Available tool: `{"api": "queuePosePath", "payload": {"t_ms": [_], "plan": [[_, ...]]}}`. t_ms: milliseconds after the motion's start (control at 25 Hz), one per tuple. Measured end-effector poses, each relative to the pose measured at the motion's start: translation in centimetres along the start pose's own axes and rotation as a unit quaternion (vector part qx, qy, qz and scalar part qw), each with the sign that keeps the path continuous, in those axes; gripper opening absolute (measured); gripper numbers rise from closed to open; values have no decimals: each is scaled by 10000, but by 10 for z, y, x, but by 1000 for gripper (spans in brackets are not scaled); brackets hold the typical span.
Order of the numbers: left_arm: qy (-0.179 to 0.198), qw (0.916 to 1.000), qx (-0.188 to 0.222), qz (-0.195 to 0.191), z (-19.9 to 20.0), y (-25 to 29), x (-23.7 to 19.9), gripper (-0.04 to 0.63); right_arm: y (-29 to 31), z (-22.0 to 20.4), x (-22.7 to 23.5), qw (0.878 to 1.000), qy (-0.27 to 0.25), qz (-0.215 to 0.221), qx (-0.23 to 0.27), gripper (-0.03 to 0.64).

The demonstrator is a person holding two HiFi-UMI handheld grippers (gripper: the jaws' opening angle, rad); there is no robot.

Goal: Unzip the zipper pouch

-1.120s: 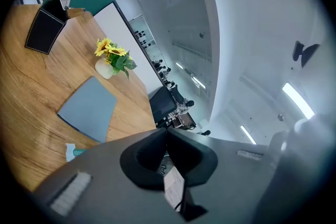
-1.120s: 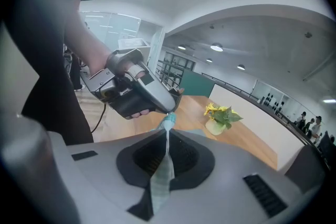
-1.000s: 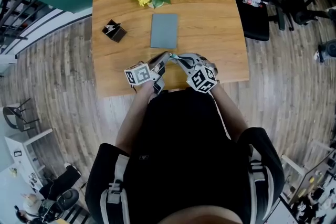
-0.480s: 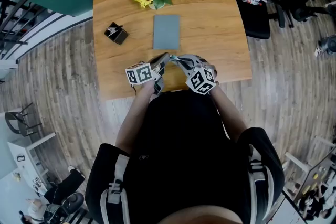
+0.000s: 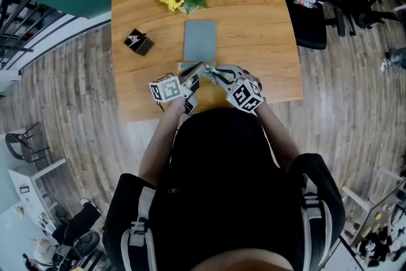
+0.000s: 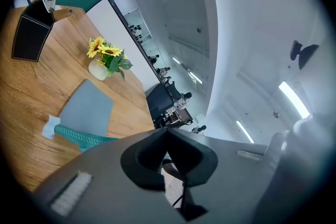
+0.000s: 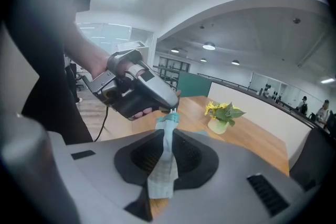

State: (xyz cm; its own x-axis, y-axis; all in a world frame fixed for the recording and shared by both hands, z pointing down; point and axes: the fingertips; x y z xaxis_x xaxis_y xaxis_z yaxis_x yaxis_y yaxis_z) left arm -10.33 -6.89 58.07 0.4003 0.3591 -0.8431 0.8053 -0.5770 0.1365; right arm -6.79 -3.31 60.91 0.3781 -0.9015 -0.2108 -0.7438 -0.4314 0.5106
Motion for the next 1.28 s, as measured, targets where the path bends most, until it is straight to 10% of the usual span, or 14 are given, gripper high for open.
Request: {"api": "queuePosePath", "payload": {"t_ms": [520, 680, 1280], "plan": [[-96, 9999, 38, -111, 8, 14, 0, -3, 17, 8, 18, 9958, 560, 659, 284, 124], [-155, 9997, 100, -162, 12, 18, 0, -3, 17, 6, 26, 9966, 543, 560, 267, 34], [338, 9984, 14, 452, 12, 39, -10, 0, 15, -8, 45, 9991, 233, 336, -140, 12]]}}
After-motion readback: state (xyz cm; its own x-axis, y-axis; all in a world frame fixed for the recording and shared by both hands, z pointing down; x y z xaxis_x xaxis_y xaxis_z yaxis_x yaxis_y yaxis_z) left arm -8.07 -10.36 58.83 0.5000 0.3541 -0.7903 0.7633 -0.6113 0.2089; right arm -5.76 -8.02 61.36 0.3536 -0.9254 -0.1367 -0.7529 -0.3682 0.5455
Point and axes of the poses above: the fingertips, and each gripper's own axes: y forward along the fingers, x to its right, z out of its top, and after that the axes turned 2 degrees about -z, right-handed
